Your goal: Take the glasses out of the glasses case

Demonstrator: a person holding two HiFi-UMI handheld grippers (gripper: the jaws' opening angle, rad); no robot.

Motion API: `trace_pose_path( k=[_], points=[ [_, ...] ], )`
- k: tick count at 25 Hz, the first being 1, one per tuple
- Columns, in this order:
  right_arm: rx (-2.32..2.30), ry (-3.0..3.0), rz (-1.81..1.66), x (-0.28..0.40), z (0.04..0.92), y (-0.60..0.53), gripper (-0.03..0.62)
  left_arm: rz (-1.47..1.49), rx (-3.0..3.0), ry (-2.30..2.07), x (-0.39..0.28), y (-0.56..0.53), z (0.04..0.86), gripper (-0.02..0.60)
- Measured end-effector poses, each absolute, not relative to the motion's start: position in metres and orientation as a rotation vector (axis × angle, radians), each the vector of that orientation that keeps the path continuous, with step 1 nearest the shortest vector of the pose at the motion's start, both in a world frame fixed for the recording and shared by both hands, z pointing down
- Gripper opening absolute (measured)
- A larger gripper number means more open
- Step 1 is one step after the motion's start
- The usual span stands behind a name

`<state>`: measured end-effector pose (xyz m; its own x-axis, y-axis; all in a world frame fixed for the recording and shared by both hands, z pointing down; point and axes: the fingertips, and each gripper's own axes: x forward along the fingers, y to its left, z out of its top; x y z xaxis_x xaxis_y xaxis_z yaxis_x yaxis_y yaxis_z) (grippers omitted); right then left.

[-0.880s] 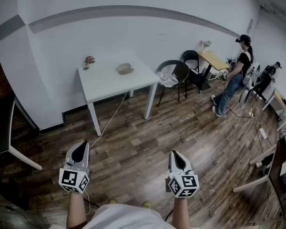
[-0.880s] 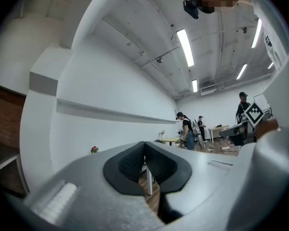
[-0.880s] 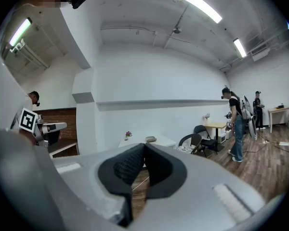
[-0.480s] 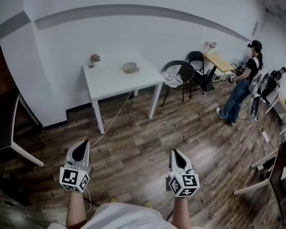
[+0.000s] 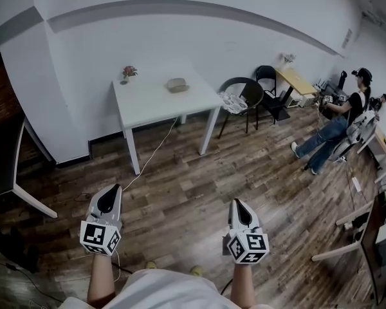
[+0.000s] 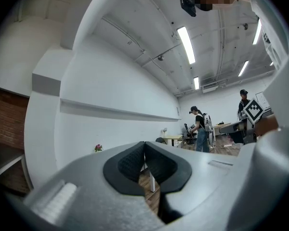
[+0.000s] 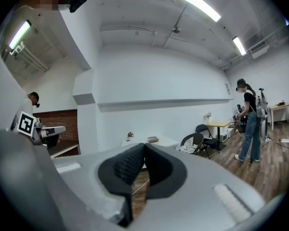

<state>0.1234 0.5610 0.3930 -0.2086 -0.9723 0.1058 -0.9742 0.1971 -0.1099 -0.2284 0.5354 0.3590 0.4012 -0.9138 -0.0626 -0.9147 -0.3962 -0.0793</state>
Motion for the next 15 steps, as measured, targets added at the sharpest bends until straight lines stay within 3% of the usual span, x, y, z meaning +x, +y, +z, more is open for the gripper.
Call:
trace_pose_path(
  k=[11,13,15],
  points=[
    [1.97,-2.411,0.24,0.121,0.395,0.558,0.003,0.0,-2.562,1.672,-0.229,0.529,0.362,0.016],
    [1.959,-2.414,0.244,0.116,0.398,0.557,0.003,0.0,-2.566,1.678,-0.232,0.529,0.365,0.07],
    [1.952,-2.416,0.249,0.113,0.4,0.556,0.003,-0.002,-2.569,1.683,-0.233,0.528,0.367,0.083]
  ],
)
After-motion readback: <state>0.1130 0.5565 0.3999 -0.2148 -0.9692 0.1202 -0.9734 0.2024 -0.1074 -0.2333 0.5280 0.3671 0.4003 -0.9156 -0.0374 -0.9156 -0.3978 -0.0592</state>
